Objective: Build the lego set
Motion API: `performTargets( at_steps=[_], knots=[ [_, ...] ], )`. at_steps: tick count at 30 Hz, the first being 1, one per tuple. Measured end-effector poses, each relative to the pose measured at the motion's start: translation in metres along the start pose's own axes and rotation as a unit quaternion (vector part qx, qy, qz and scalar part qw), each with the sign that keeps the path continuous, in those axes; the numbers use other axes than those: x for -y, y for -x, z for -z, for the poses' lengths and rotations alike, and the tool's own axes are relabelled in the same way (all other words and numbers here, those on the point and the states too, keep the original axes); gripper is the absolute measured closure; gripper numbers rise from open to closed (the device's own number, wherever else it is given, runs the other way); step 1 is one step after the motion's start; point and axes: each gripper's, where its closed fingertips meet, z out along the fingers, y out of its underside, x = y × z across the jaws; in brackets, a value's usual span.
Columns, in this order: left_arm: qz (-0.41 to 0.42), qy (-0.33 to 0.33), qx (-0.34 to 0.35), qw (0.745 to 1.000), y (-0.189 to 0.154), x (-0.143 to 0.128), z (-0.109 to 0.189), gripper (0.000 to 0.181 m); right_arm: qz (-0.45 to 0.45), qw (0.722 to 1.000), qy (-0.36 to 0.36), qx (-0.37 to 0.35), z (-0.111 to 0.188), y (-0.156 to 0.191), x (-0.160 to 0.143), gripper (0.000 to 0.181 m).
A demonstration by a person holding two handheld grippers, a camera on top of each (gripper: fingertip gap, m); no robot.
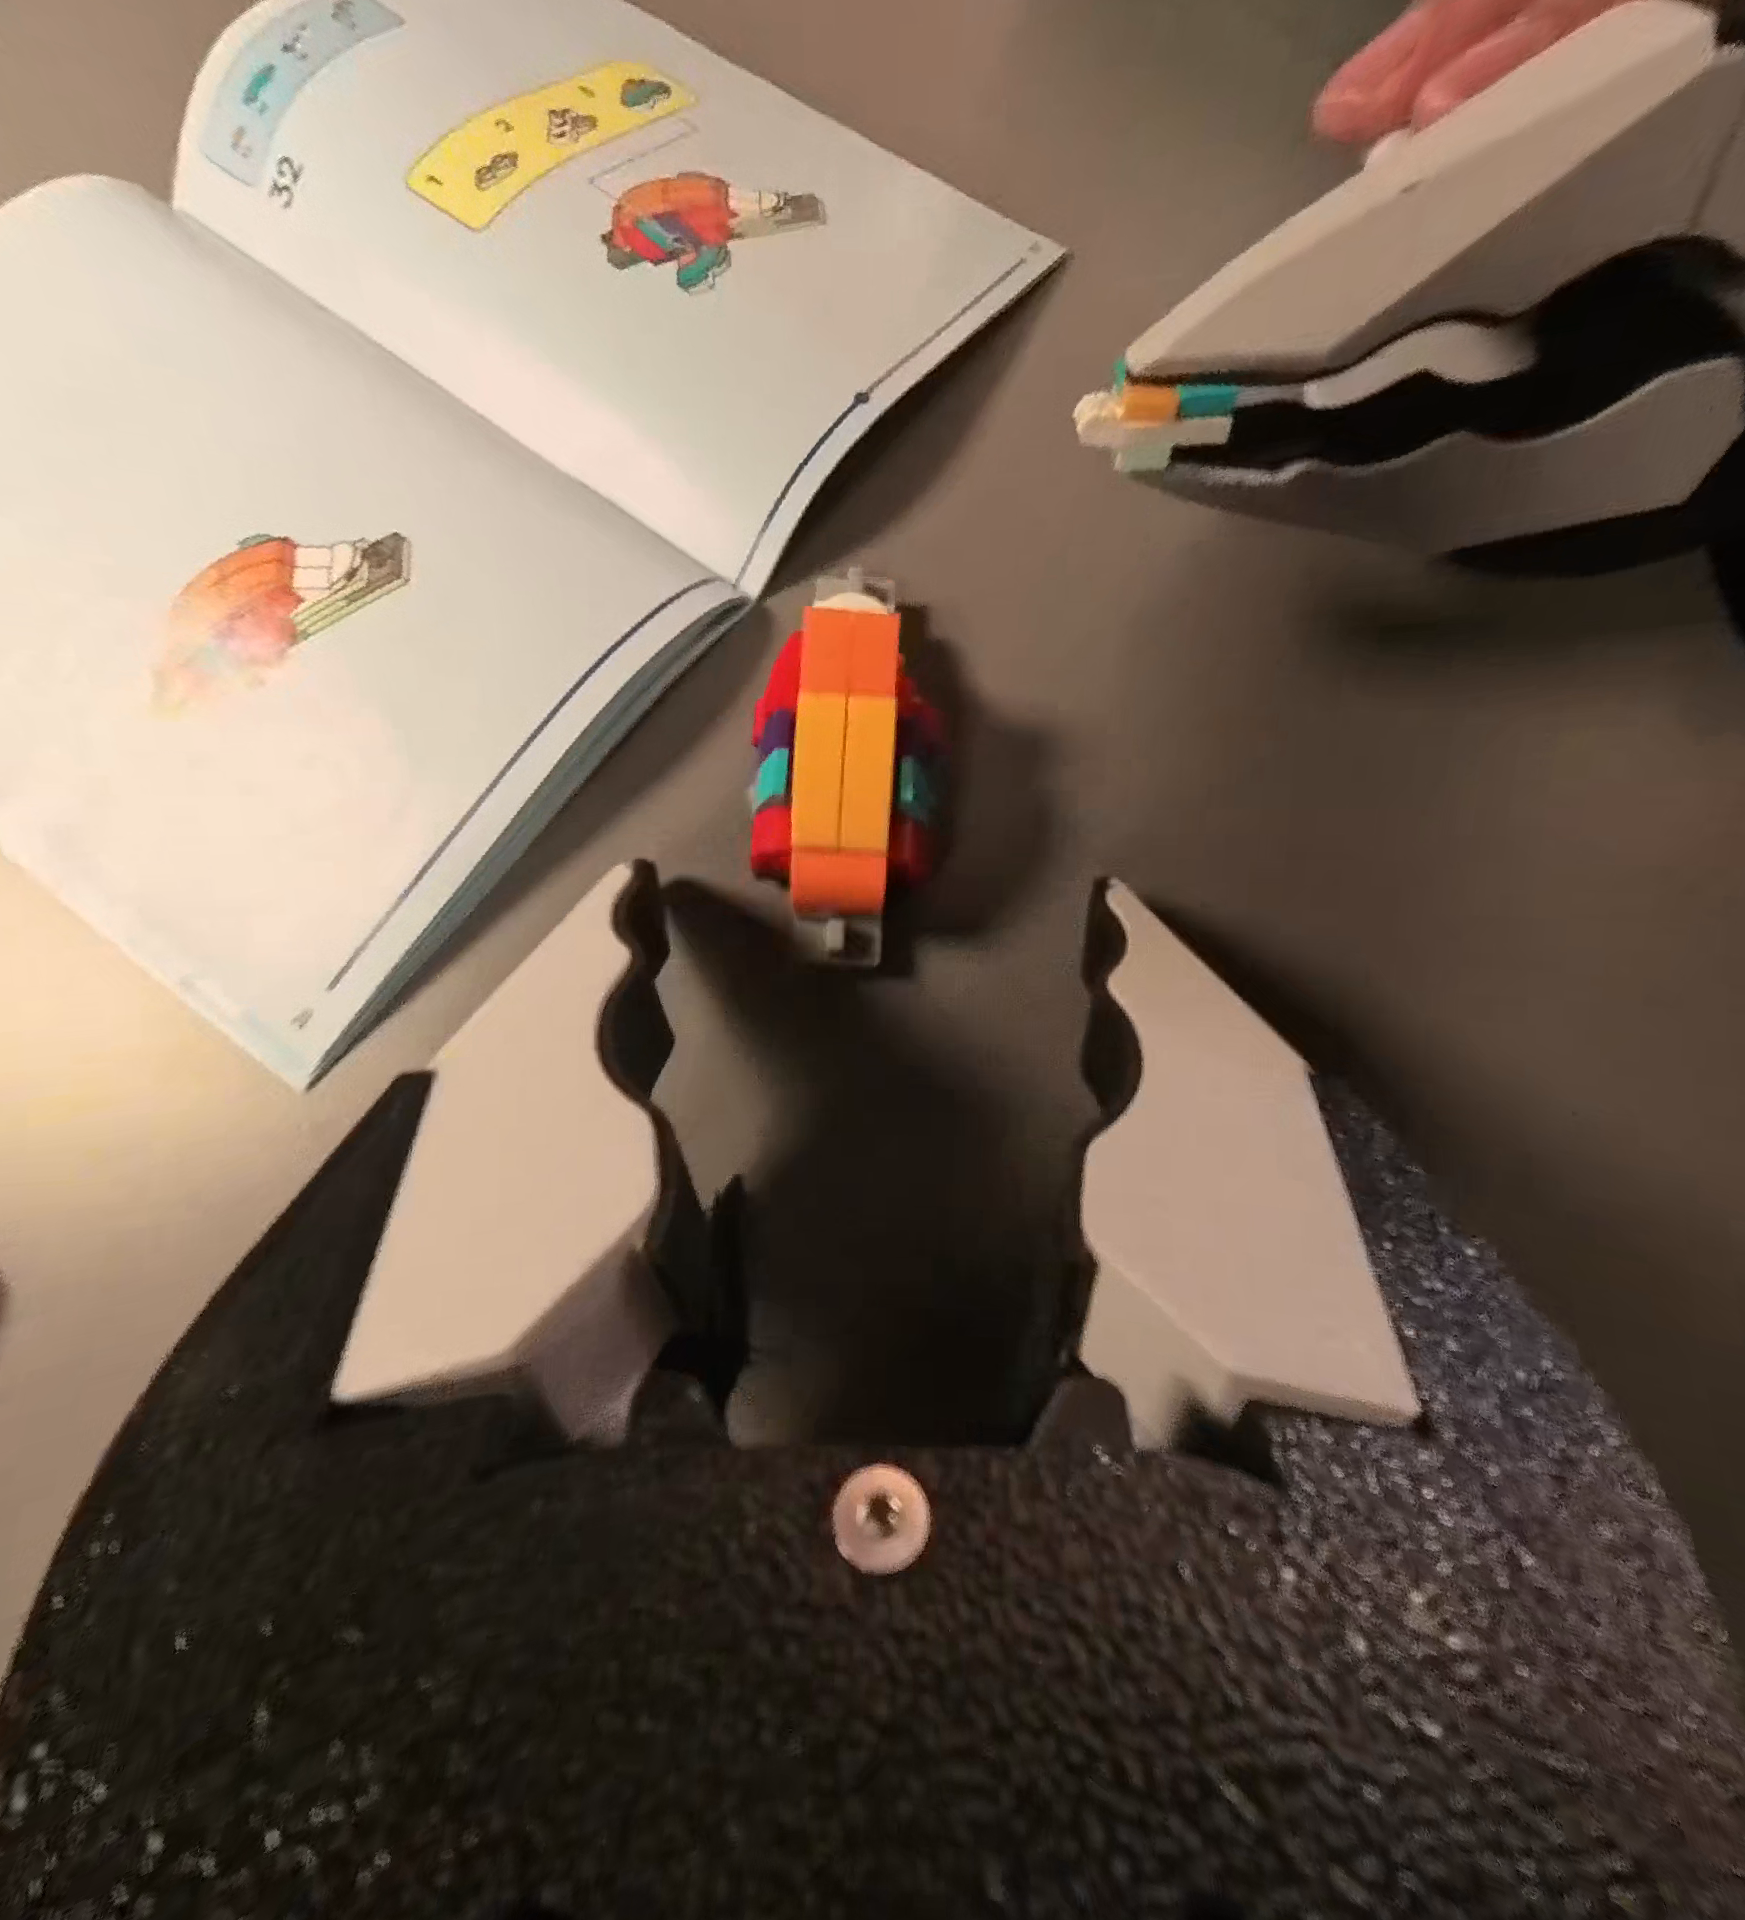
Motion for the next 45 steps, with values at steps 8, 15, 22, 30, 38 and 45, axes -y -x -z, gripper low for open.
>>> performTargets(
  at_steps=[8, 15, 22, 30, 38, 45],
  knots=[
    [-0.01, -0.014, -0.003, 1.0, 0.007, -0.004, 0.004, 0.139, -0.019, 1.0, -0.015, 0.01, -0.001, 0.003, 0.005, 0.174],
    [-0.023, -0.031, -0.025, 0.999, 0.004, 0.0, 0.001, 0.161, -0.024, 0.999, -0.02, 0.014, 0.001, 0.003, 0.007, 0.173],
    [0.043, -0.023, -0.059, 0.997, 0.0, 0.003, 0.0, 0.166, -0.032, 0.998, -0.027, 0.051, -0.001, 0.012, 0.012, 0.174],
    [0.243, -0.046, -0.18, 0.952, -0.022, 0.009, 0.002, 0.167, 0.074, 0.995, -0.018, 0.072, -0.004, 0.024, 0.028, 0.174],
    [0.266, -0.066, -0.206, 0.939, -0.024, 0.013, 0.005, 0.167, 0.143, 0.987, -0.011, 0.073, -0.004, 0.029, 0.031, 0.174],
    [0.264, -0.08, -0.208, 0.939, -0.023, 0.015, 0.008, 0.167, 0.161, 0.984, -0.005, 0.072, -0.006, 0.033, 0.032, 0.174]
  ],
)
